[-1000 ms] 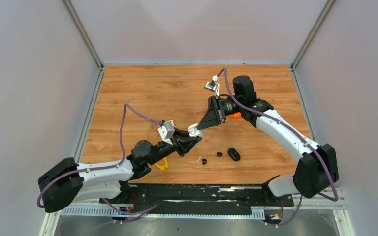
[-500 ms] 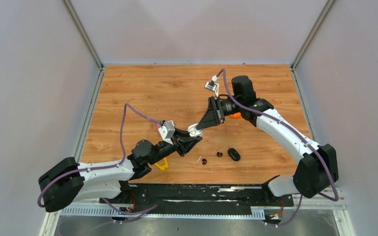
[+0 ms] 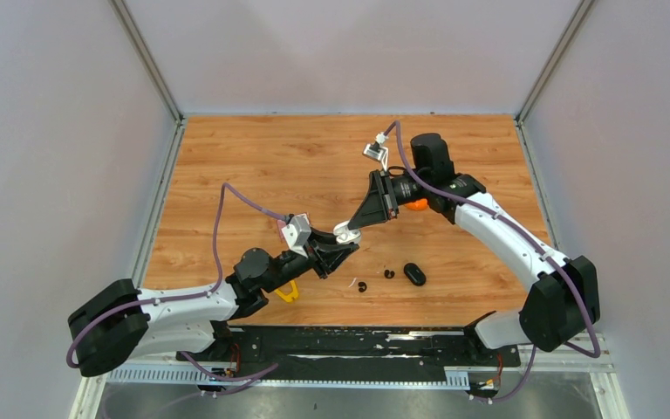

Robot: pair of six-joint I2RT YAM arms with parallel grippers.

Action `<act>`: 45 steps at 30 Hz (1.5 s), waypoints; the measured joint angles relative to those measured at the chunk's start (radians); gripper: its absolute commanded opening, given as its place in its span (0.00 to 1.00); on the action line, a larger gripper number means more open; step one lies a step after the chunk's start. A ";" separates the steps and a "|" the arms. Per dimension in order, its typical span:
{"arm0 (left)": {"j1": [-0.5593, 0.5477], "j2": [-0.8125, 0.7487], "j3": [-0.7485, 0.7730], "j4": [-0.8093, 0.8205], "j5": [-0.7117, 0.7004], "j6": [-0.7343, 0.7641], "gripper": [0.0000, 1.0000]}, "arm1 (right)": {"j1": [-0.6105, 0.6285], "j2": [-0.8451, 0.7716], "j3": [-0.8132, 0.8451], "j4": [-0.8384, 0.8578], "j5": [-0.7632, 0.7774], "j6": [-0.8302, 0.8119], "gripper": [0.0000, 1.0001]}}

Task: Insert the wireless bluetooth earbuds into the charging case
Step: Place the earbud in the charging case.

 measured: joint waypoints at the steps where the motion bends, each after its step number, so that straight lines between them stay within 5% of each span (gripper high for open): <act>1: 0.000 0.000 0.000 0.000 0.001 0.000 0.00 | 0.000 0.000 0.000 0.000 0.000 0.000 0.22; 29: 0.000 -0.036 0.013 -0.066 0.000 0.004 0.00 | -0.008 -0.002 0.028 -0.095 0.037 -0.082 0.22; 45: 0.001 -0.033 0.014 -0.084 -0.008 0.003 0.00 | -0.008 -0.016 0.076 -0.232 0.147 -0.211 0.36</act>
